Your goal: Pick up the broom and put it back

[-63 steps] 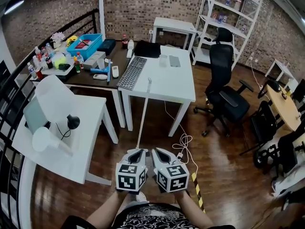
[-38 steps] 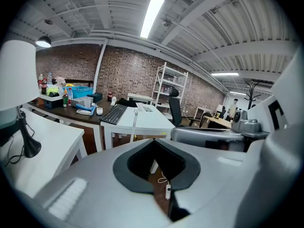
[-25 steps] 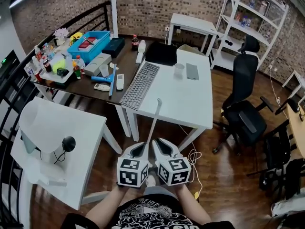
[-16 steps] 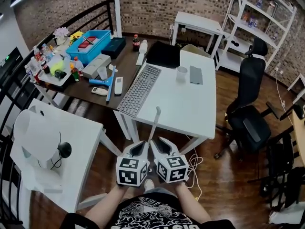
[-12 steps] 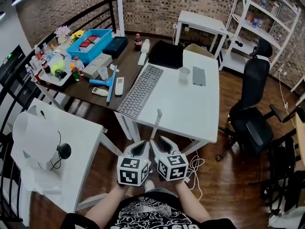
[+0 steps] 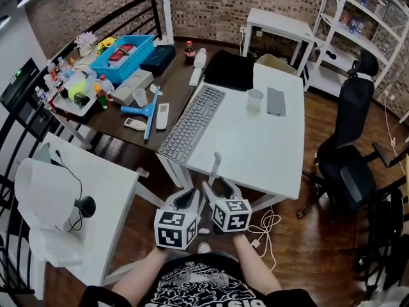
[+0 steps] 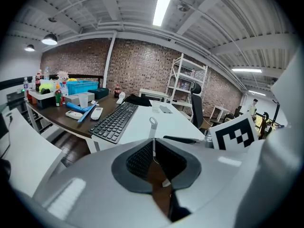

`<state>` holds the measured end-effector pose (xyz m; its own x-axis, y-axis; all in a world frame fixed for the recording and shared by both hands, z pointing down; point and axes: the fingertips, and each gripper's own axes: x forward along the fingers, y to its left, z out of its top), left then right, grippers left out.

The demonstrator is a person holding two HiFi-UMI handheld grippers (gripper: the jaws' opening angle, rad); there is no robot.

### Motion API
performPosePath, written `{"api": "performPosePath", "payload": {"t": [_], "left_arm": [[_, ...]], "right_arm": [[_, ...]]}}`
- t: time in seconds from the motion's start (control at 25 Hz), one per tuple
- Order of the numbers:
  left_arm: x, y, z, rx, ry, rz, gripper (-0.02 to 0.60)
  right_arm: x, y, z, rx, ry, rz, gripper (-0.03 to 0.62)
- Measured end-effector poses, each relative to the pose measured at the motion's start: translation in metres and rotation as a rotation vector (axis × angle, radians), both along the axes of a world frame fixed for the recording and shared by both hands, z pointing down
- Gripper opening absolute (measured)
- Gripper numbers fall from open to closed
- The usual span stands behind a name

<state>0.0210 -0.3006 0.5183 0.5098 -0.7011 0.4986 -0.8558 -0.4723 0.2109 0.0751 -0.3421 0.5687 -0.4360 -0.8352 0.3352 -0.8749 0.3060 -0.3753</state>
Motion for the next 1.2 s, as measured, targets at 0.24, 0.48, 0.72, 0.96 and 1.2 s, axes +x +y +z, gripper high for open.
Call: {"api": "performPosePath", "payload": {"t": [0.24, 0.48, 0.72, 0.96, 1.2], "left_arm": [[-0.003, -0.010, 0.005, -0.003, -0.021, 0.011, 0.020], [-0.007, -0.019, 0.003, -0.005, -0.032, 0.009, 0.020], [-0.007, -0.024, 0.005, -0.006, -0.043, 0.014, 0.020], [-0.010, -0.025, 0.005, -0.011, -0.045, 0.008, 0.020], [-0.012, -0.024, 0.003, -0.017, -0.038, -0.003, 0.020]], "right_arm": [[0.003, -0.029, 0.036, -0.032, 0.004, 0.029, 0.247], [0.007, -0.048, 0.054, -0.042, -0.016, 0.068, 0.245], [0.010, -0.063, 0.070, -0.068, 0.013, 0.110, 0.210], [0.012, -0.066, 0.076, -0.047, 0.088, 0.115, 0.104], [0.011, -0.066, 0.073, -0.034, 0.111, 0.101, 0.101]]}}
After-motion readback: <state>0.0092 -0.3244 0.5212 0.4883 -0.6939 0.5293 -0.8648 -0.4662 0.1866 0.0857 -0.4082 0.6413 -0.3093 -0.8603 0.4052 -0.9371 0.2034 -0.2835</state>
